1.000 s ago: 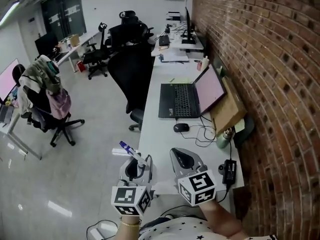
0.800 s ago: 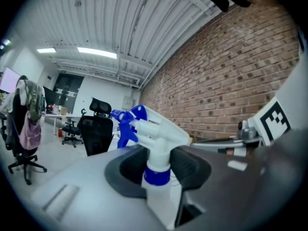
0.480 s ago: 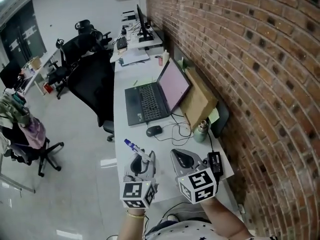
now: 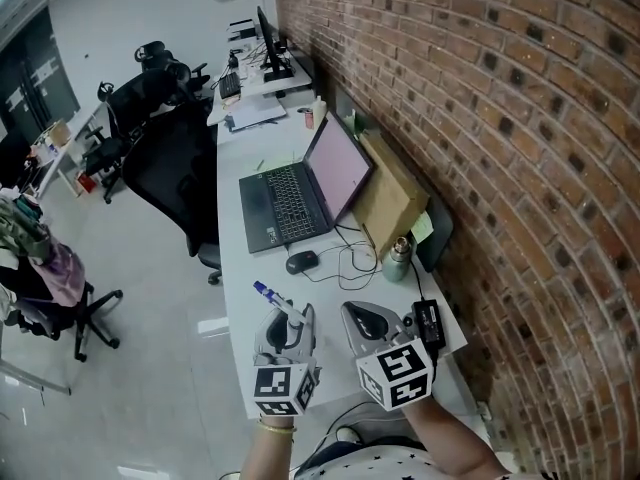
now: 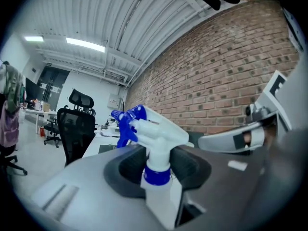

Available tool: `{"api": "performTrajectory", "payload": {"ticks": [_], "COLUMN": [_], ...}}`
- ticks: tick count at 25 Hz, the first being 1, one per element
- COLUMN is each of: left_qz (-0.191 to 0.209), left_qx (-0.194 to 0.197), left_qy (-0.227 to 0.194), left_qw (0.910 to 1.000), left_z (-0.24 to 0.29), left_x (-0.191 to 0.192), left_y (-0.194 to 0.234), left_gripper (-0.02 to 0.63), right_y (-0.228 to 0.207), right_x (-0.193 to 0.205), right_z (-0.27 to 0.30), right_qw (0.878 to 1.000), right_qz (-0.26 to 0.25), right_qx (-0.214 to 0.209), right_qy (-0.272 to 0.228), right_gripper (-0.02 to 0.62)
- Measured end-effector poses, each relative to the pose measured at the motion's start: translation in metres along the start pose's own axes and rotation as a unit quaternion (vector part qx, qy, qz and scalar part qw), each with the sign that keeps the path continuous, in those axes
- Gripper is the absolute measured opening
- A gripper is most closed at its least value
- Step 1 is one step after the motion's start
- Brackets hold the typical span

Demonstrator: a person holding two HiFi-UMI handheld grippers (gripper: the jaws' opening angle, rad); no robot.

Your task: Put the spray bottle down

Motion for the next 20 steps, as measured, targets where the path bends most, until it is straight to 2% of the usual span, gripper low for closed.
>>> {"api": "performTrajectory", "payload": {"ticks": [2,5,10,15,18,20], "left_qz": [0.005,0.01,0.021,0.011,0.007,0.008], "left_qx": [0.001,0.001,-0.011,-0.01,-0.044,-0.067], "left_qy": [0.015,0.034,0.043,0.043,0.045,0.05], "left_qw": [0.9999,0.9994,0.9988,0.9989,0.998,0.9964], "left_z": [0.001,0.0,-0.009,-0.031,-0.049,-0.06], "left_x": [0.002,0.003,-0.004,-0.012,-0.014,-0.015], "left_y": [-0.001,-0.002,0.0,-0.004,-0.005,-0.006], "left_gripper": [0.137,0.179,0.196,0.196,0.138,0.062], "right_y": [0.002,0.007,0.017,0.029,0.034,0.037], "right_x": [-0.001,0.0,-0.005,-0.007,-0.003,-0.002], "right_z": [0.001,0.002,0.002,-0.003,-0.01,-0.016], "right_qw": [1.0,1.0,1.0,0.999,0.999,0.999], "right_qz": [0.001,-0.002,-0.008,-0.014,-0.014,-0.014], "right_qx": [-0.003,-0.01,-0.023,-0.032,-0.033,-0.033], "right_qy": [-0.002,-0.001,-0.008,-0.017,-0.022,-0.027], "right_gripper": [-0.002,-0.002,-0.002,-0.002,-0.002,-0.002]}}
Point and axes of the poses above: the fingertips, and each gripper's own axes: z forward along the fingers, y to its left, x out of its underside, the point moved 5 cm from there along -z, backward along the fingers, and after that the axes turned 2 degrees about -x, right-handed, at the moved point
